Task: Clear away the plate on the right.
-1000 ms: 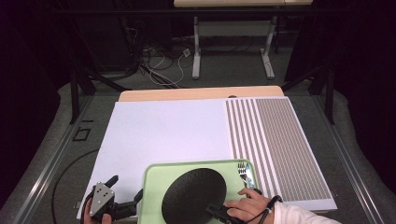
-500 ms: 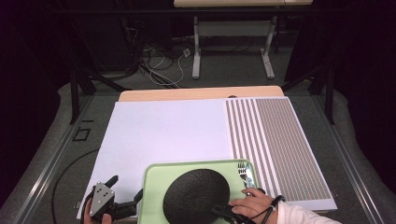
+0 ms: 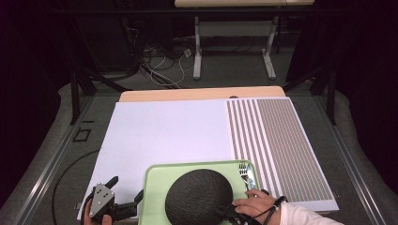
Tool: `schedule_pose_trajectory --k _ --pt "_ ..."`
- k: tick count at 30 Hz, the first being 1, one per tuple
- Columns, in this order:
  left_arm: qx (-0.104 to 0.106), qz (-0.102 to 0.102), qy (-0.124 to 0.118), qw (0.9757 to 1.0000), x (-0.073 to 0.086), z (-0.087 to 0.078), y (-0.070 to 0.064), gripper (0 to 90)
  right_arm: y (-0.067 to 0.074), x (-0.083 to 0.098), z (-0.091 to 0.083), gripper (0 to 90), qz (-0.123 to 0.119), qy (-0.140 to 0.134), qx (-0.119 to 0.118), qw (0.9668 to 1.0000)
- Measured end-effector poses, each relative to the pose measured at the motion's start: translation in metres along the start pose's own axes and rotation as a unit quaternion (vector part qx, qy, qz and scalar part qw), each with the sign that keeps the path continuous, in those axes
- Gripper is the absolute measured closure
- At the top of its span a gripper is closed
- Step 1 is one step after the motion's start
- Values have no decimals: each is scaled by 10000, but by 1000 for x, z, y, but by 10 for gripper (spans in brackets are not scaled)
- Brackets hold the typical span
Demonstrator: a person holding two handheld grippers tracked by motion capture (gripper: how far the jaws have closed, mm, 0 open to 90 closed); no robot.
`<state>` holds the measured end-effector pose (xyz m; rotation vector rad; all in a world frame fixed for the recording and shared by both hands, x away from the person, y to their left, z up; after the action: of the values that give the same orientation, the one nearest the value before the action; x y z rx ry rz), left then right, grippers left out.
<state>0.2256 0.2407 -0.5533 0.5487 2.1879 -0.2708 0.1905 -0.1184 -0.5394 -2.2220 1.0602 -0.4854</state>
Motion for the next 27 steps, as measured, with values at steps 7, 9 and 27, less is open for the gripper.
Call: schedule_pose_trajectory --k 7,9,27 --pt "-7 4 -5 10000 0 0 0 5 6 5 6 734 -4 59 -170 9998" --pt "-3 3 -2 10000 0 0 0 5 8 7 8 720 -13 102 -233 9997" --pt "7 -1 -7 10000 0 0 -1 5 17 11 16 567 65 284 -684 9972"
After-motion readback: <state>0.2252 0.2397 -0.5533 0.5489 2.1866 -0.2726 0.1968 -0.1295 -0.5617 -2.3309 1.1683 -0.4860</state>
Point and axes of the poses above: each handheld gripper's, and its own axes: z roughly forward along the jaws, x roughly out of its underside, y roughly to its left, the point moved 3 cm from there along z, roughly forward along the jaws, and after that the axes turned 15 degrees about y, right-handed, at the moved point
